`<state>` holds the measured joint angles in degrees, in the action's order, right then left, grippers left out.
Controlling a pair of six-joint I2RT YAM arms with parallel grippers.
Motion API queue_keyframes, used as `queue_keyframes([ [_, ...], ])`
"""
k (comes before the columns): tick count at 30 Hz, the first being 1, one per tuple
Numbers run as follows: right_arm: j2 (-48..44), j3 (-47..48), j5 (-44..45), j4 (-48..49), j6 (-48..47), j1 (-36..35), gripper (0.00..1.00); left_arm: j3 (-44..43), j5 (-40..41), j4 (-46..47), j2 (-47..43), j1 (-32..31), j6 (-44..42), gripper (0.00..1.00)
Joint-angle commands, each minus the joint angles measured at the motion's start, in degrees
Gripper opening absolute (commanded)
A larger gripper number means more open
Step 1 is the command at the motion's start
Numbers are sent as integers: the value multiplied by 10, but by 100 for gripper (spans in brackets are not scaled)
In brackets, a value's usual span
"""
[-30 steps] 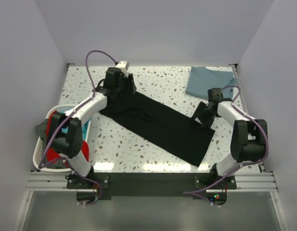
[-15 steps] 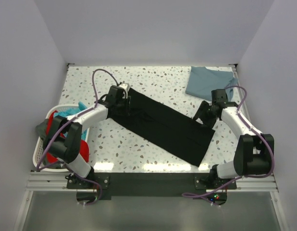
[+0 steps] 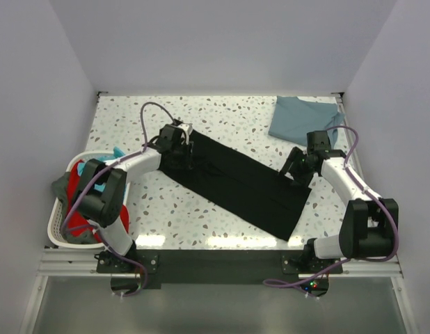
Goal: Fold and stack the t-shirts
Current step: Fold the tshirt
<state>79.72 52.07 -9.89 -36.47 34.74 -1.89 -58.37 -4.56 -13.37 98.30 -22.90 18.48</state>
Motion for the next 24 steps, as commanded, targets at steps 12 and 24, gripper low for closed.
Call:
queue_keyframes([
  [12,-6,9,-6,-9,-2,-3,63,-63,-8,-17,37,-11,2,46],
  [24,2,10,-7,-6,0,-3,63,-58,-2,-15,49,-23,-4,46],
])
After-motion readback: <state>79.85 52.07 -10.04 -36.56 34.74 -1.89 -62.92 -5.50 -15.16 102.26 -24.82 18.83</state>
